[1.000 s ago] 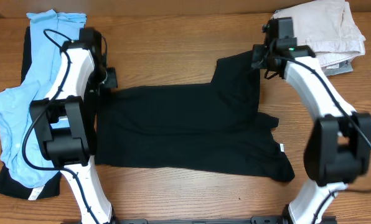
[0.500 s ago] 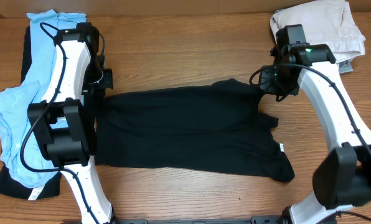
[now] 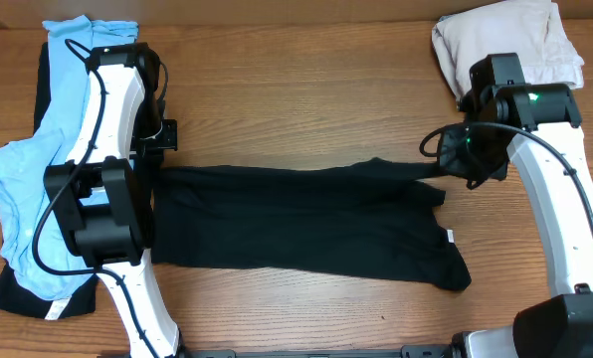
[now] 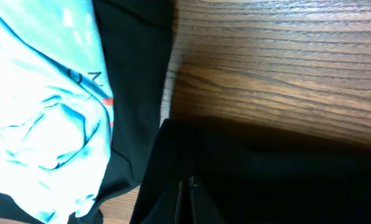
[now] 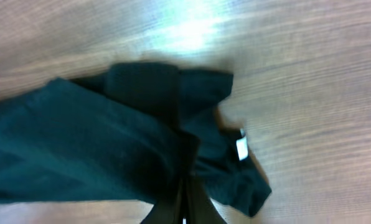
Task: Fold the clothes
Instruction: 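Pull the right sleeve down and right with the right gripper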
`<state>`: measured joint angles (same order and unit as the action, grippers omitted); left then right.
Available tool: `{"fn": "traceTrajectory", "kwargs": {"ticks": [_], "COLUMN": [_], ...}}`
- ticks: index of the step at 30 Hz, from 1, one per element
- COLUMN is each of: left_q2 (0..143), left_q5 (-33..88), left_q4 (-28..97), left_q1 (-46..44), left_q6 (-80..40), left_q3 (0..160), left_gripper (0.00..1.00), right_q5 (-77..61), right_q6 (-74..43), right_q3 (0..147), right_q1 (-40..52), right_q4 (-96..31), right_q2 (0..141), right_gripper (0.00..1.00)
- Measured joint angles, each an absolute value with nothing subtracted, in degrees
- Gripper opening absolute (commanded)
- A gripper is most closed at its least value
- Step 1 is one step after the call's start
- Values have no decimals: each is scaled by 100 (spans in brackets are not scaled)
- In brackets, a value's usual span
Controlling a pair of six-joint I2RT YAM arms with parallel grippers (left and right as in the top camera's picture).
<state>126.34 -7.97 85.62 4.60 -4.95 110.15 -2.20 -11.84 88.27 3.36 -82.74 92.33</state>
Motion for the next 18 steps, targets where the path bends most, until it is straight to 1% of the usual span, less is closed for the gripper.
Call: {"fn": "traceTrajectory", "kwargs": {"ticks": [12, 18], "left_q2": [12221, 12215], "left_q5": [-851, -884], "left_q4": [9266, 9220], "left_q1": [408, 244], "left_q6": [-696, -738], "left_q3": [10993, 10377], "left_gripper": [4, 4], "right_q5": [-425, -429], "right_q6": [-1245, -1306], "right_q3": [7693, 7426], "right_q1": [338, 336], "right_q4": [-8315, -8250], "right_q2": [8624, 8619], "right_gripper": [4, 4]}}
